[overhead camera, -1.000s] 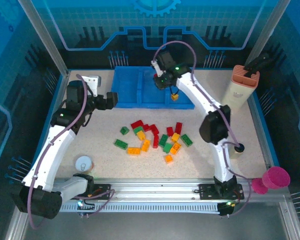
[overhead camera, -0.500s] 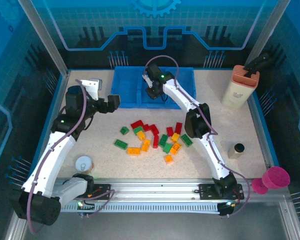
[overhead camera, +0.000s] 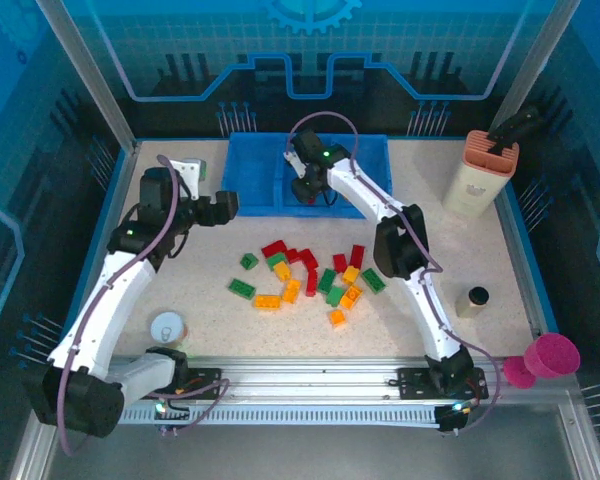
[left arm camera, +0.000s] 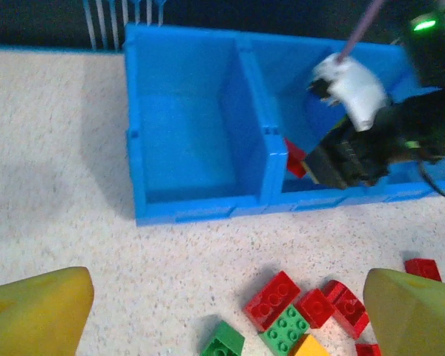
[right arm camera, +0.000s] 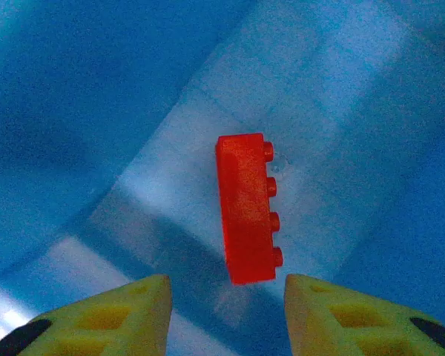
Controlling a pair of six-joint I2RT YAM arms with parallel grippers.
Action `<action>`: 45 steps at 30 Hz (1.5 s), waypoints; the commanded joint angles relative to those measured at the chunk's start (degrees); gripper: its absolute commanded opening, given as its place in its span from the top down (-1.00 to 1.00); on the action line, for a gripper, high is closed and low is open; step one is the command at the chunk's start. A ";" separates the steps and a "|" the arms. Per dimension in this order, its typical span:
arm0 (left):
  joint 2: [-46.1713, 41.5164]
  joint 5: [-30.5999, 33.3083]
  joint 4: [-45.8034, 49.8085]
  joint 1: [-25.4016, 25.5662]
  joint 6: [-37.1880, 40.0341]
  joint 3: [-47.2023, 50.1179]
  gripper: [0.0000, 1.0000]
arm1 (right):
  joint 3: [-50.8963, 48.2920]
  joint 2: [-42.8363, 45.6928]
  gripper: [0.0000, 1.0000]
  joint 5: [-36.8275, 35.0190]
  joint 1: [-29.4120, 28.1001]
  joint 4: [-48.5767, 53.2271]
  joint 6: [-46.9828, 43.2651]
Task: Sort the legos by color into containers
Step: Place the lego in the container, then pick up the lego from the center of the table.
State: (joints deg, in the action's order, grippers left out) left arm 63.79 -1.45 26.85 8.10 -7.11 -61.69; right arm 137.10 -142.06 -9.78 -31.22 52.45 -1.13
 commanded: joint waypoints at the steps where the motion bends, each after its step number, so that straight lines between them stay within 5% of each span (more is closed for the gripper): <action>1: 1.33 5.42 10.72 0.25 -10.55 -0.18 -0.80 | -1.74 7.88 0.06 1.32 -1.71 -0.68 -0.14; 6: -0.57 5.85 14.88 2.45 -29.65 10.60 -0.71 | -8.03 15.18 -0.01 2.22 -1.91 -2.60 -0.54; 13: -4.03 11.86 10.41 14.45 -55.92 23.82 -0.70 | -22.96 25.51 -0.06 0.65 -1.89 -8.53 -1.27; 18: -2.35 16.74 10.27 20.18 -67.01 26.05 -0.70 | -32.34 30.99 -0.12 1.12 -1.78 -12.63 -1.26; 35: 15.60 13.49 -0.30 21.97 -70.91 23.89 -0.57 | -43.25 37.14 -0.13 1.56 -0.59 -16.76 0.69; 40: 20.58 9.81 -1.86 22.05 -70.59 23.72 -0.32 | -43.54 37.46 -0.13 0.78 -0.51 -16.63 0.18; 45: 23.26 6.81 -1.98 22.02 -69.09 23.74 0.21 | -44.23 37.81 -0.14 -0.41 -0.16 -16.67 -0.27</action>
State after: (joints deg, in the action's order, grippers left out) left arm 82.96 13.08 34.24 29.63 -76.20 -39.16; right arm 93.86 -106.50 -9.04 -32.14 36.27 -1.15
